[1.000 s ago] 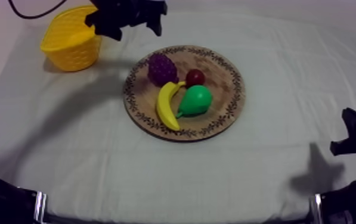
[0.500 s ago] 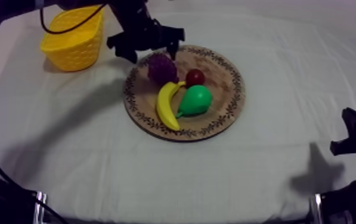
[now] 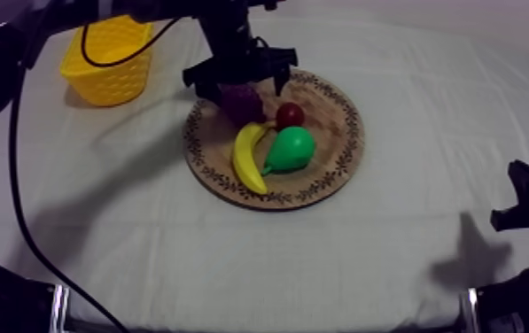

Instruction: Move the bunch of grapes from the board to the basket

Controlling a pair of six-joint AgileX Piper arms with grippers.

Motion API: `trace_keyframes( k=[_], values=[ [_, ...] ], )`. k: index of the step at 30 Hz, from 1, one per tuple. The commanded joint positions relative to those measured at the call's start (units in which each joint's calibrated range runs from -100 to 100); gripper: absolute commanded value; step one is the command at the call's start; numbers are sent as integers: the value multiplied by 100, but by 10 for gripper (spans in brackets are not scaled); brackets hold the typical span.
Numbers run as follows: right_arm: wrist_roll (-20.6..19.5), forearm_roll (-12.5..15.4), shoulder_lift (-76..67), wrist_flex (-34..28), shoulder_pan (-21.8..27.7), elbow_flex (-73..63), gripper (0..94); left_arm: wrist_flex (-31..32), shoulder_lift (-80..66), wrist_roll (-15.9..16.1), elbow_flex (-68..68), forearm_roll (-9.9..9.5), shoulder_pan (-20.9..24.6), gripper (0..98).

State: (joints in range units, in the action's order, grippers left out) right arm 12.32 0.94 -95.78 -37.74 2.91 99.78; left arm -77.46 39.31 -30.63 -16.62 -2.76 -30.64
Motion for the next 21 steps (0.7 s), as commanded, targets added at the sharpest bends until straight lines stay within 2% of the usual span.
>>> trace_keyframes(
  k=[1, 21],
  values=[
    [1, 1, 2, 0, 0, -1, 3, -10, 129, 9, -108, 9, 17, 855],
    [1, 1, 2, 0, 0, -1, 3, -243, 1031, 60, -831, 72, 170, 856]
  ],
)
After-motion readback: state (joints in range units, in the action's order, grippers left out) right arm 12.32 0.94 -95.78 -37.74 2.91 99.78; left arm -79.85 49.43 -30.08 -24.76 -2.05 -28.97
